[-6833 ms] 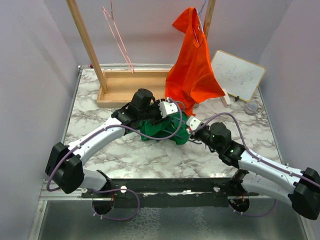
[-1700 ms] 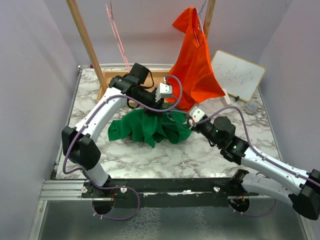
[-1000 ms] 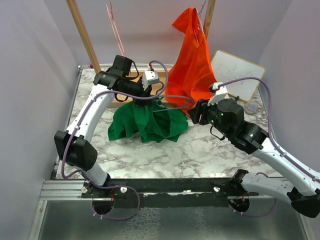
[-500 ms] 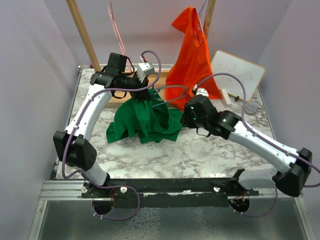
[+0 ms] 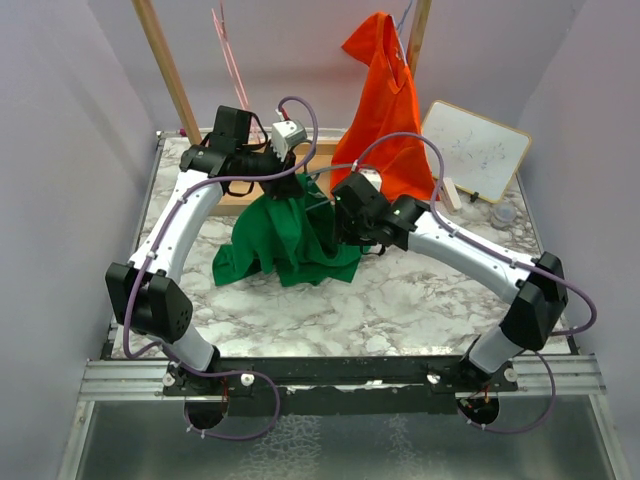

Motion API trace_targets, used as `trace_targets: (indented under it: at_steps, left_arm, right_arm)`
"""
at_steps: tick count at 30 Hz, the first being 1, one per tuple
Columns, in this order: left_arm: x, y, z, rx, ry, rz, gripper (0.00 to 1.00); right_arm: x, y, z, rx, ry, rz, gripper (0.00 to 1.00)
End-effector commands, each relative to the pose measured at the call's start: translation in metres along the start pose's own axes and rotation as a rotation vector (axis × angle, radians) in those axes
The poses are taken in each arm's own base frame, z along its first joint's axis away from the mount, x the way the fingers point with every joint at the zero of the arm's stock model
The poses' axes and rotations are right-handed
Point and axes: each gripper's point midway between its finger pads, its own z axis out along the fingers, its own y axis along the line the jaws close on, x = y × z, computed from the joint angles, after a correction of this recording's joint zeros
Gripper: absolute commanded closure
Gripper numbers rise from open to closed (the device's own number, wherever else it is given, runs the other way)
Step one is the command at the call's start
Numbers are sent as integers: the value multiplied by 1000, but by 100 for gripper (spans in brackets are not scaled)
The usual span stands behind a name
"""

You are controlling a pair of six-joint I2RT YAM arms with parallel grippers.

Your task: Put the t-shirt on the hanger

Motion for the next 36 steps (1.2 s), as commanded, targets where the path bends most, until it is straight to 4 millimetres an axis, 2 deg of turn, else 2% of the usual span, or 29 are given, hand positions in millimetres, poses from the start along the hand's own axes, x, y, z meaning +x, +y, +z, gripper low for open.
trace_targets:
  at_steps: [1,12,14,15,16,17,18,24,31,36]
  left_arm:
    - [-21,-7,-13,-11,-70,34,100]
    - [-23,-12,-13,19,-89,30,100]
    - [-24,-13,-13,25,-95,25,100]
    - [-24,-13,-13,25,-98,23,100]
    - [-25,-14,-13,27,-102,24,100]
    - [-25,-15,-14,29,-105,24,100]
    - [-26,-16,-15,34,-107,26,100]
    - [-15,-31,-31,58,-86,78,100]
    - [19,-46,-52,77,-23,141,100]
    - [30,-62,-59,107,-21,172,100]
  right_arm:
    - [19,0,10,39,75,-19,51]
    - [49,-3,37,74,160,-44,52]
    - [54,-6,41,89,171,-41,60]
    - [57,-9,42,105,176,-37,76]
    - [59,-12,43,119,177,-34,86]
    - [60,-16,43,131,176,-29,95]
    - [60,-19,42,144,168,-21,99]
    - [47,-55,23,282,60,46,99]
    - [34,-117,-3,420,-42,193,99]
    - [22,-142,-15,451,-93,259,99]
